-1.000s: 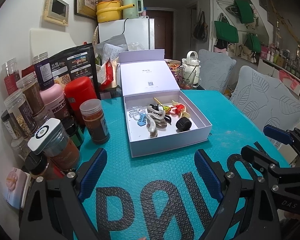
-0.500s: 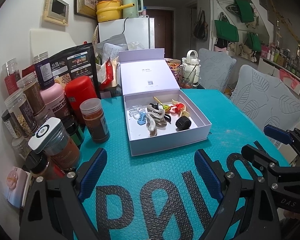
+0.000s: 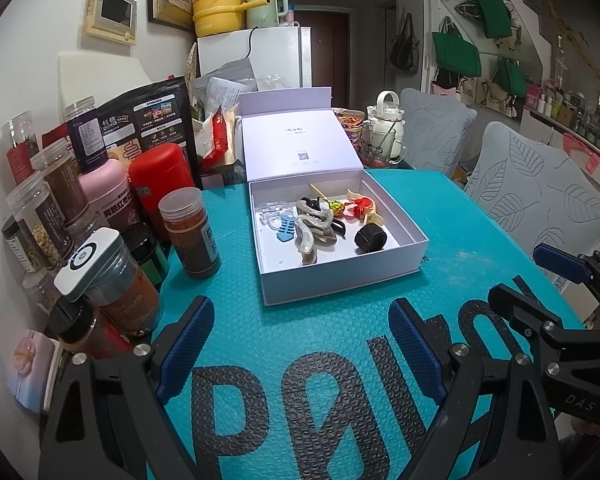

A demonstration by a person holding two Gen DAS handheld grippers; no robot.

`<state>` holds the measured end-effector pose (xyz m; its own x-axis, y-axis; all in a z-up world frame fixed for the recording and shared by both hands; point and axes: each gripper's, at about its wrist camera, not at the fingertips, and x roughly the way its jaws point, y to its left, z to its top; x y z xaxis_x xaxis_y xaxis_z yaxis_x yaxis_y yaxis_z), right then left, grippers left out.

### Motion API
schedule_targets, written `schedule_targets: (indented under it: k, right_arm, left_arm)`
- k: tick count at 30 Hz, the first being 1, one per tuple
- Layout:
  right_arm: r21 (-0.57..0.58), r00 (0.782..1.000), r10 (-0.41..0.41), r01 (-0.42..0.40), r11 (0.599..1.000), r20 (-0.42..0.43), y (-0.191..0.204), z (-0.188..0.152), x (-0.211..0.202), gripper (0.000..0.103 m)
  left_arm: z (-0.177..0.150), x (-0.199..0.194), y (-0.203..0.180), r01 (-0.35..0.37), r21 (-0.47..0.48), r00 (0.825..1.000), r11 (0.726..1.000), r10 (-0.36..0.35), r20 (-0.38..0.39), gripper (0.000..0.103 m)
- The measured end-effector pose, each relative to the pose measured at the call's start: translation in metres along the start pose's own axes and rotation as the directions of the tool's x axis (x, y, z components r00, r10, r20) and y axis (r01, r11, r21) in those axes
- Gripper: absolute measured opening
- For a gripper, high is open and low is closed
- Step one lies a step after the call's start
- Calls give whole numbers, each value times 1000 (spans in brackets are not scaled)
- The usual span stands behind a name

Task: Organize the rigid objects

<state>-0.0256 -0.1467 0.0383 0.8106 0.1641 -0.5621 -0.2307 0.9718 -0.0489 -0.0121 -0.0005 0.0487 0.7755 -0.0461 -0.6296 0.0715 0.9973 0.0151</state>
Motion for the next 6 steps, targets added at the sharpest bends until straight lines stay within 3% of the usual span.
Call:
schedule_targets:
  k: [6]
  right_arm:
    - [14,1000,7,-7,1000,-14,-2,-1,10,77]
  left_arm:
    - [-1,8,-2,-1,15,1000,1000,1,-4,90]
